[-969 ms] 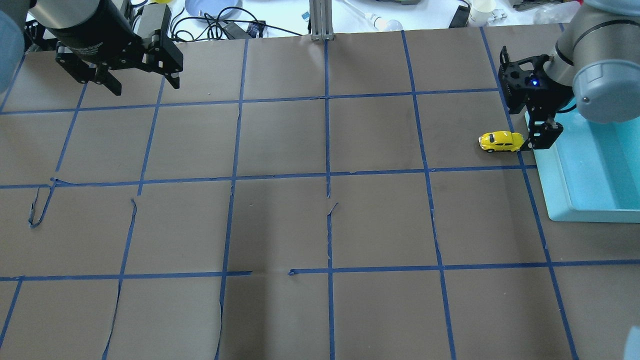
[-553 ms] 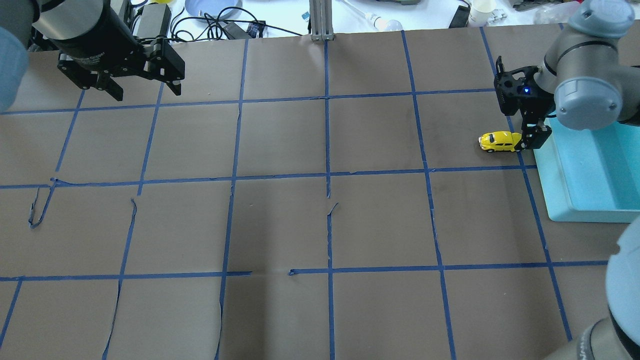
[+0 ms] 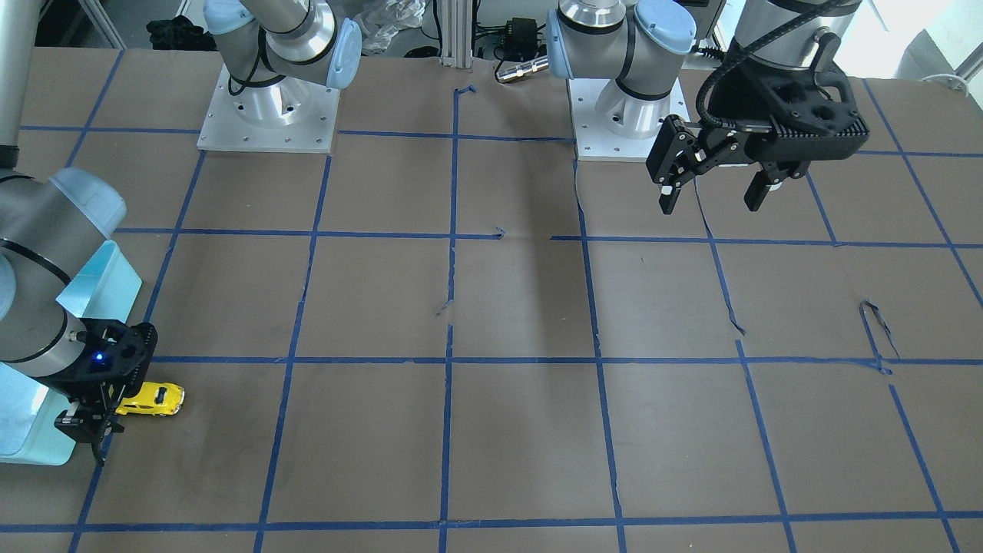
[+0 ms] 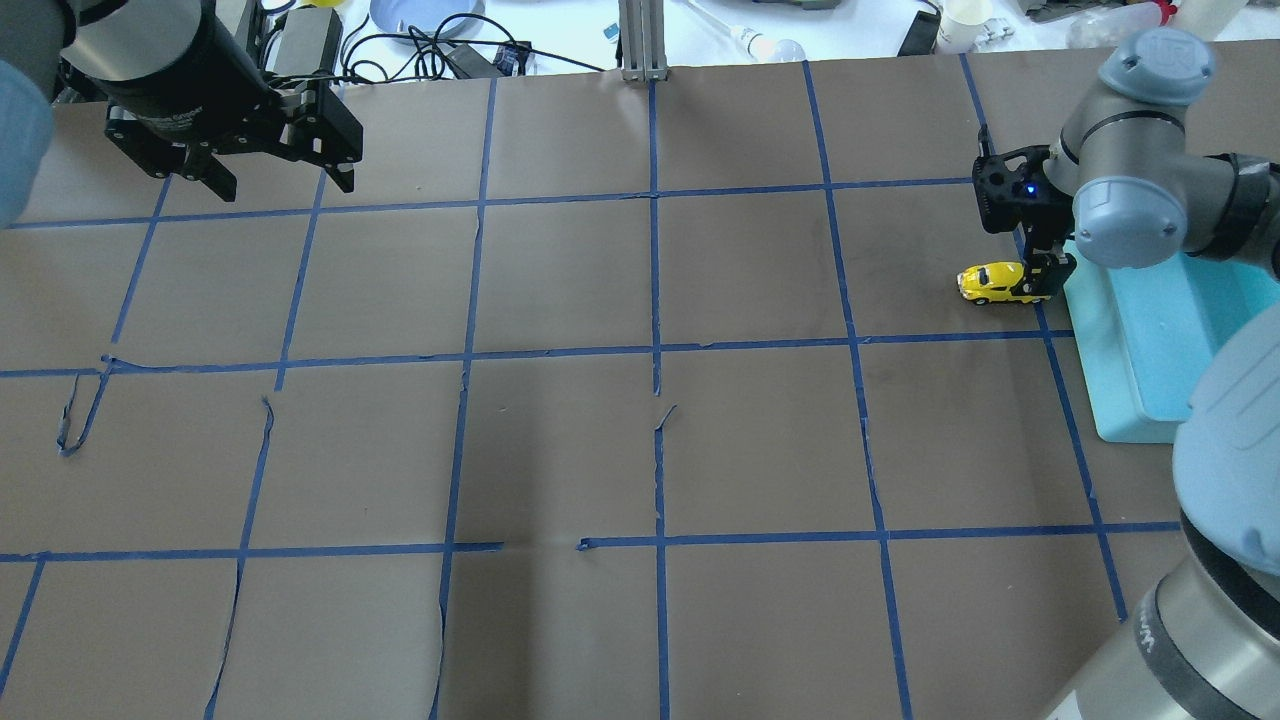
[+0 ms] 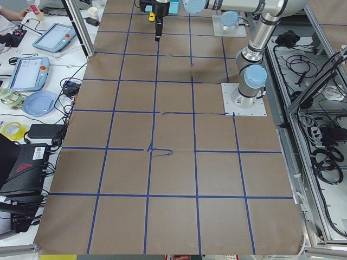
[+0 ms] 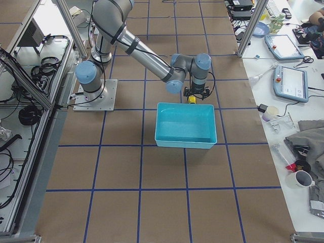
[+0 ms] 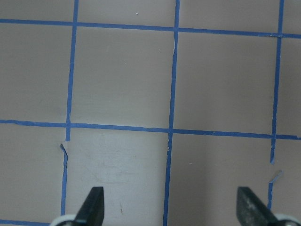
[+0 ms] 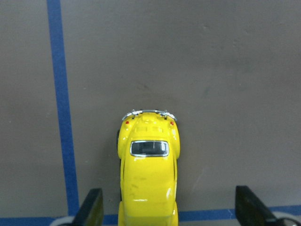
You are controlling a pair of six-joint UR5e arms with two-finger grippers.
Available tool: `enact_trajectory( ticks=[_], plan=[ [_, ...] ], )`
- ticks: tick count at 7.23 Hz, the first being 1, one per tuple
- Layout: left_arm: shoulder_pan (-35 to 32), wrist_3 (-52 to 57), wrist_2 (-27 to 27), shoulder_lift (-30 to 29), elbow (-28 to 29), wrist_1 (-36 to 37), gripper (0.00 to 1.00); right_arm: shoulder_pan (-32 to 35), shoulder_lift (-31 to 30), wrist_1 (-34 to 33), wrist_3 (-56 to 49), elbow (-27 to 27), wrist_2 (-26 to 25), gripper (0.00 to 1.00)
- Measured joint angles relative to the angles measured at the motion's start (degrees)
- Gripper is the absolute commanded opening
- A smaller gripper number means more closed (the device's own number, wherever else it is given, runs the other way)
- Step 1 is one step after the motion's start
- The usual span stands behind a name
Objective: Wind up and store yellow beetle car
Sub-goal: 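Close the right gripper on the car and lift it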
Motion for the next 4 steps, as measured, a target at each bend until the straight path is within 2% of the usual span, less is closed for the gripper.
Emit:
enact_trajectory(
  ticks=[1, 4],
  plan=[
    [0.00, 0.05, 0.21, -0.01, -0.07, -0.01, 1.00, 0.00, 0.31, -0.25, 0.30, 0.55, 0.16, 0.93],
    [0.00, 0.08, 0.20, -0.03, -0.13, 0.03, 1.00, 0.00, 0.74, -1.58, 0.66, 1.48, 0.39, 0.13]
  ],
)
